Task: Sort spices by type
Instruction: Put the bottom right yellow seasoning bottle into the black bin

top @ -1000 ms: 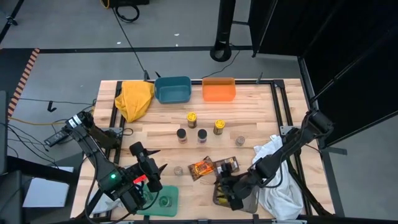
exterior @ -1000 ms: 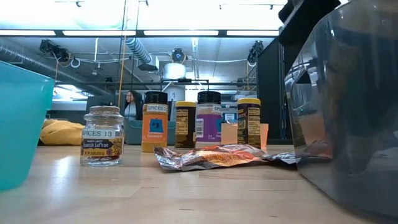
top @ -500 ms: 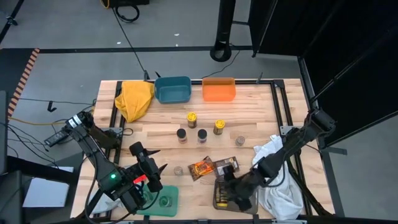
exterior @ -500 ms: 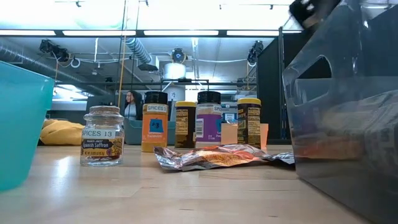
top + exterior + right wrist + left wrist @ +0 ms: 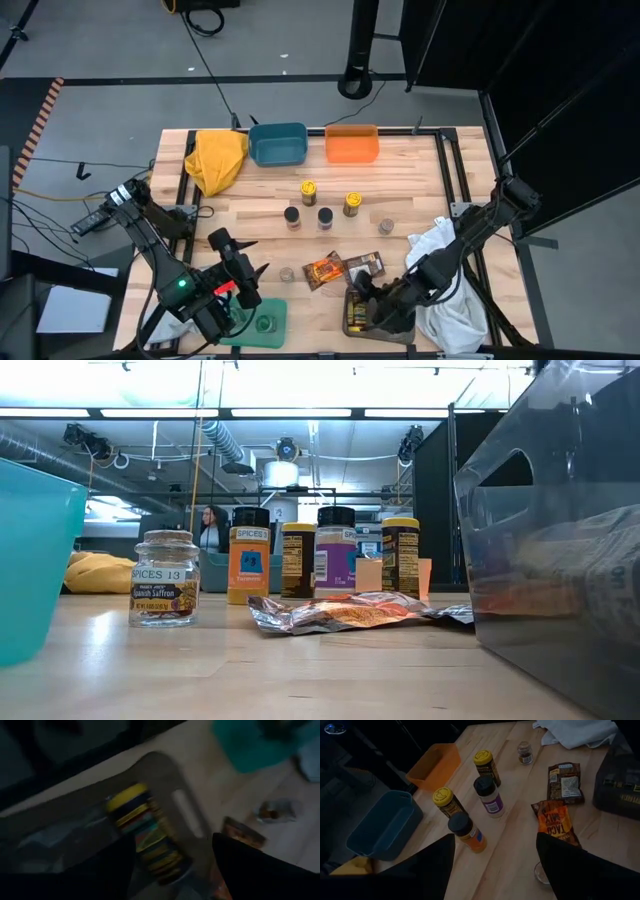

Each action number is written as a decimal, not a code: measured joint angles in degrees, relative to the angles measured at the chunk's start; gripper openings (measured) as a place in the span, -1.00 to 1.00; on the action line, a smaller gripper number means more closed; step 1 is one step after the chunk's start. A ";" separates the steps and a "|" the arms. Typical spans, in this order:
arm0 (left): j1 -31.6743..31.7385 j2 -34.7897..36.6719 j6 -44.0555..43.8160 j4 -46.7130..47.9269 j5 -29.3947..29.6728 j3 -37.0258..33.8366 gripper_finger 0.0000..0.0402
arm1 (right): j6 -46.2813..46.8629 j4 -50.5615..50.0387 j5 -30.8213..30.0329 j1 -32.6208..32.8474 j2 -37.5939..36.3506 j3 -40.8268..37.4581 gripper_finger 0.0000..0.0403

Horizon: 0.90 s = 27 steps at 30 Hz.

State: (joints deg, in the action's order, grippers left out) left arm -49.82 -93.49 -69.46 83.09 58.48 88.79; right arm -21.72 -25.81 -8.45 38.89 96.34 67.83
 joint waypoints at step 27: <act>0.00 -0.02 -1.74 0.47 0.00 0.00 0.42 | -7.02 3.80 3.04 -1.86 7.71 -0.11 0.34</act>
State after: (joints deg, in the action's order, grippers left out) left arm -49.82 -93.51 -71.20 83.56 58.48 88.79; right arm -28.73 -22.00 -5.41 37.04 104.05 67.72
